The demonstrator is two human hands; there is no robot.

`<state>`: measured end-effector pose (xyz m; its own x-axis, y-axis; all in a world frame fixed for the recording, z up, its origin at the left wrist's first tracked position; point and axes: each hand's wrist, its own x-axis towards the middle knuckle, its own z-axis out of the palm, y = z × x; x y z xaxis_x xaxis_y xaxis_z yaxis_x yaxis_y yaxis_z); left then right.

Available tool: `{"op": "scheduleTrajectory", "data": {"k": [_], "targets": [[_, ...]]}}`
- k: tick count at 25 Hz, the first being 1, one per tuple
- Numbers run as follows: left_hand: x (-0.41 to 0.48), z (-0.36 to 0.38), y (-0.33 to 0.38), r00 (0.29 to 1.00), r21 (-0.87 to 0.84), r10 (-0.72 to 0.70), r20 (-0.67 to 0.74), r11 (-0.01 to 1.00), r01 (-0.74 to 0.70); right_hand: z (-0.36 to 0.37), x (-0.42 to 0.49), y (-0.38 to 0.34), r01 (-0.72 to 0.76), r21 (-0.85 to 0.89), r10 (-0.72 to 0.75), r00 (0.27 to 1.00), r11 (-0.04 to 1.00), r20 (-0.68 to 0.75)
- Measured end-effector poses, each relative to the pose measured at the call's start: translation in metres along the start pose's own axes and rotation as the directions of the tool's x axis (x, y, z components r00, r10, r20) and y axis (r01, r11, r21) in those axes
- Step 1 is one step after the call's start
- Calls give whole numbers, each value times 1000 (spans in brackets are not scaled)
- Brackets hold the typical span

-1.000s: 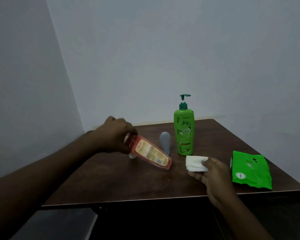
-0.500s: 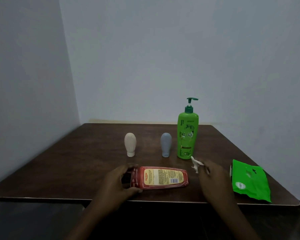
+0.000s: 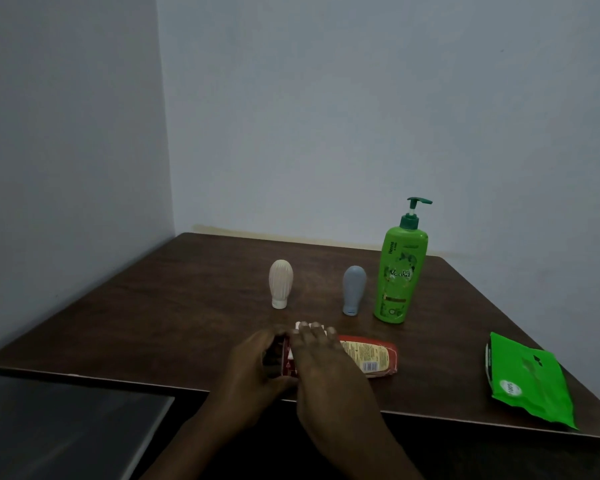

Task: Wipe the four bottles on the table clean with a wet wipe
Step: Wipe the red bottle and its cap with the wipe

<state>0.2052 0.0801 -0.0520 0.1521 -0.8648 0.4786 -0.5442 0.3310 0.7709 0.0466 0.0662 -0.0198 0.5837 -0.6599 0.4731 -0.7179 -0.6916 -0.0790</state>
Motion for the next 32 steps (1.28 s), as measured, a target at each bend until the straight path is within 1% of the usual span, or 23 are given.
{"op": "scheduleTrajectory", "data": {"k": [1,2,3,4,7,9,11,14,16,17,20,22,26,28,29,32], "targets": [[1,0,1,1000,-8,-10,-2,1000,10,-3,0,5,-6,-11,6,1000,1000,-31],[2,-1,3,1000,-7,-28,8,1000,28,-8,-2,14,-42,-10,42,997,999,-64],[2,-1,4,998,2,-49,30,999,49,-13,-4,28,-109,-14,107,991,994,-80],[3,-2,6,997,11,-63,48,998,63,-16,-7,45,-193,-14,192,980,981,-44],[1,-4,8,996,28,-68,66,997,66,-21,-18,85,-385,-15,385,923,923,-17],[0,-3,7,996,29,-66,66,998,64,-24,-21,86,-437,-39,436,899,899,-25],[-1,-1,6,995,28,-66,70,998,64,-24,-19,69,-389,-50,388,921,920,-35],[-1,3,6,996,-11,-67,59,998,68,-21,-7,36,-196,70,199,979,978,-42],[-1,4,4,998,-74,-59,27,995,61,-16,7,16,-65,123,66,998,990,-4],[-1,5,2,999,-100,-54,8,994,54,-11,13,9,-31,123,30,1000,992,3],[0,4,0,999,-148,-47,-26,988,43,3,18,7,30,27,-29,999,999,-40],[1,2,-1,1000,-145,-21,-23,989,17,8,7,12,70,-30,-70,997,997,-18],[-1,1,-7,1000,-142,-12,-21,990,9,20,-28,17,227,-80,-228,974,971,-8],[-3,2,-9,999,-133,-16,-28,991,12,23,-32,17,252,-82,-255,966,964,-33],[-4,2,-8,999,-132,-19,-36,991,14,24,-29,17,235,-60,-238,971,970,-33],[-4,3,-4,999,-132,-16,-37,991,11,19,-1,10,116,44,-113,992,992,-64]]}}
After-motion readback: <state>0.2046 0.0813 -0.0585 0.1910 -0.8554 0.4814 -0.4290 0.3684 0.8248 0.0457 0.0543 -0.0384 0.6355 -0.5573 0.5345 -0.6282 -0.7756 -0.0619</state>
